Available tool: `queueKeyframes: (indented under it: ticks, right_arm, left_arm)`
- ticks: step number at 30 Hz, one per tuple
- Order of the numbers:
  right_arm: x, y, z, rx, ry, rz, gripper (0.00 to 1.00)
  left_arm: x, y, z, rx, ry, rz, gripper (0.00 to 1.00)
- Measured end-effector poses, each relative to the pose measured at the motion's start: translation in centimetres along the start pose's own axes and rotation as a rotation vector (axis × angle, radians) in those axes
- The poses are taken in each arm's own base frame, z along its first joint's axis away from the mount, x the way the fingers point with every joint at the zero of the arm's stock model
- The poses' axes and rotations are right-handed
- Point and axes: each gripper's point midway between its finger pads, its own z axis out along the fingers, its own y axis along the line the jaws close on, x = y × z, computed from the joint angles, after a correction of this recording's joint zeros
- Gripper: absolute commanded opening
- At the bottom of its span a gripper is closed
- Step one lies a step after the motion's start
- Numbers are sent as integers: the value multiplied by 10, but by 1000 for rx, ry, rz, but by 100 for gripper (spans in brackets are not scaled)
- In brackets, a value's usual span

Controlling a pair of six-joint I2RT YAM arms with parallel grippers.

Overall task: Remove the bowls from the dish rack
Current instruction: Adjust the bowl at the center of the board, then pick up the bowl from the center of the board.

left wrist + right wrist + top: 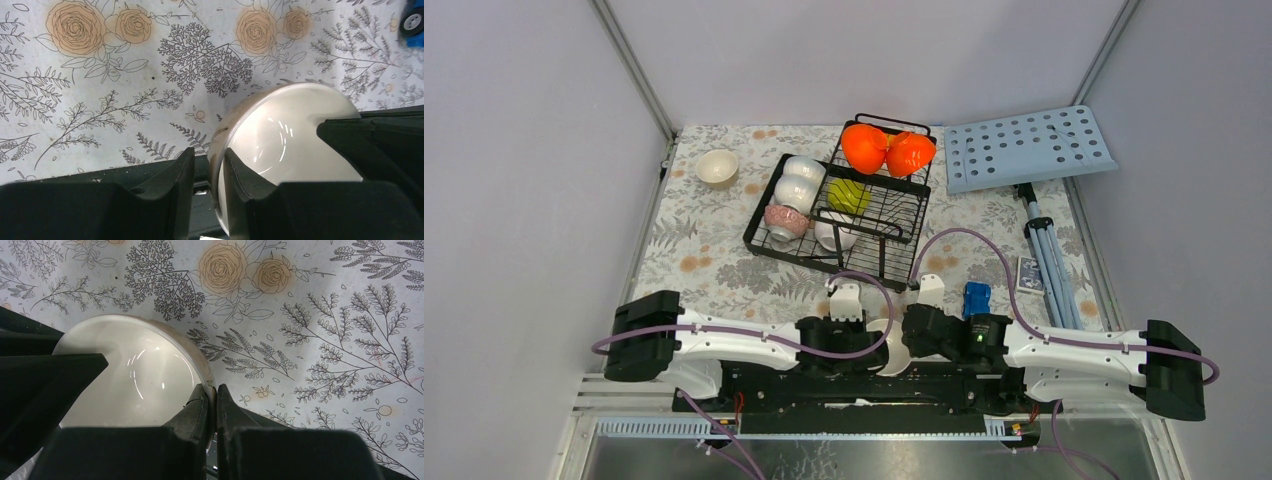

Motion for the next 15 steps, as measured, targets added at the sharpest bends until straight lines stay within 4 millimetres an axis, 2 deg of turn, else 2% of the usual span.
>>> queueKeyframes:
  ticks: [6, 9, 11, 12, 15]
  right_arm:
    - [-1, 2, 0, -6, -3, 4, 0]
    - [-2, 3, 0, -12, -6, 7, 0]
    - [-2, 4, 0, -14, -8, 8, 9]
    - [-2, 4, 0, -14, -8, 7, 17]
    - [-2, 7, 0, -28, -2, 6, 54]
  left_arm:
    - [2, 0, 1, -1, 6, 10, 3]
    - [2, 0, 1, -2, 7, 17, 0]
    - [2, 1, 1, -3, 7, 19, 0]
    - [2, 1, 1, -3, 7, 20, 0]
    - [3, 2, 1, -7, 9, 27, 0]
